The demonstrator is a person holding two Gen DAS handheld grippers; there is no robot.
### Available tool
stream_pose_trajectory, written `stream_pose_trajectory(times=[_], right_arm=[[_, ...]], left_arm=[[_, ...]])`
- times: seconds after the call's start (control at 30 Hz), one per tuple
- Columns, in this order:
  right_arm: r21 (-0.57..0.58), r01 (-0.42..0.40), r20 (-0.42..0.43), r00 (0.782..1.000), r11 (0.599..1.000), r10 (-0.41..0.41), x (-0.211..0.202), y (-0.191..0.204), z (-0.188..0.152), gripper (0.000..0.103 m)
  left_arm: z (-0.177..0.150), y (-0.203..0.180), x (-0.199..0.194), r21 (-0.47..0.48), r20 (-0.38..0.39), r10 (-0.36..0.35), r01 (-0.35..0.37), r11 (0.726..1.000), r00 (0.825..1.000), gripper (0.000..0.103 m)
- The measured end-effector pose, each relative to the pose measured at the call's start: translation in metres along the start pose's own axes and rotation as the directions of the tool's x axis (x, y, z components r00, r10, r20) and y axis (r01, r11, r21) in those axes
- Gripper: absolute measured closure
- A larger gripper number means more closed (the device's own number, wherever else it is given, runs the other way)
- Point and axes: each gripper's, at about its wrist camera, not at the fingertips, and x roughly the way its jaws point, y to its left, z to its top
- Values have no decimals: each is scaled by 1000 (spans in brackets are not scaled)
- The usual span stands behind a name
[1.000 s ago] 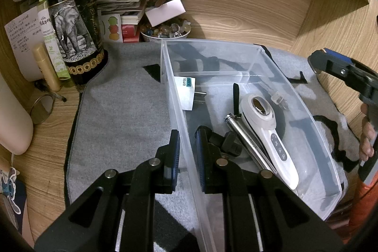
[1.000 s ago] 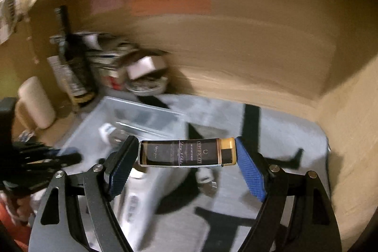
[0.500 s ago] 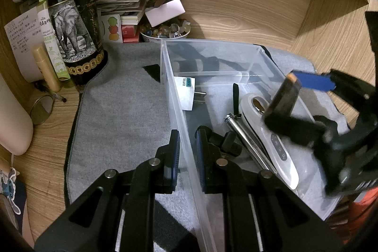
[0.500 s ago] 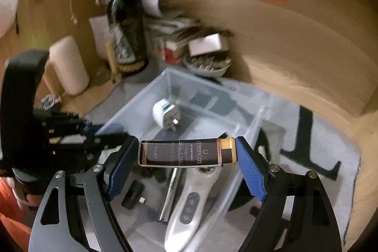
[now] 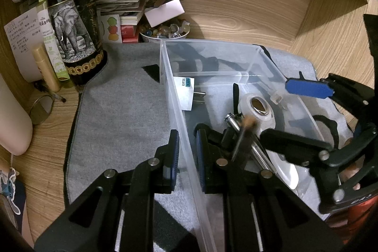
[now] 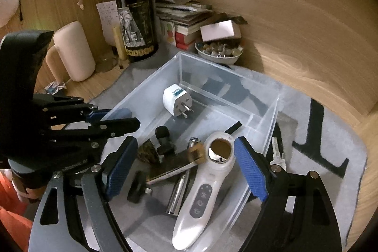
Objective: Organize rigid objects
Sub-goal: 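Carry the lighter into the clear box and open the right gripper, then move the right gripper to the key ring and grasp it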
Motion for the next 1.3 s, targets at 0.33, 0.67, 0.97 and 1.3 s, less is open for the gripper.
stream_pose_trajectory(times=[0.33, 0.67, 0.97, 1.3], right_arm=[[70, 82, 98, 991, 994, -89, -34, -26, 4, 21], [241, 211, 87, 968, 947, -237, -43, -89, -13, 21], [304, 224, -87, 974, 926, -207, 11, -123, -48, 21], [256, 213, -175, 970, 943, -171, 58, -122, -50, 38]], left_arm=[[-1, 0, -1, 2, 1, 1, -1, 1000, 1000, 90], [0, 0, 0, 1, 1, 2, -2, 1000, 1000, 90], [-1, 0, -1, 4, 0, 2, -2, 1000, 1000, 90], [-1, 1, -1, 6, 0, 5, -5, 1000, 1000, 90]])
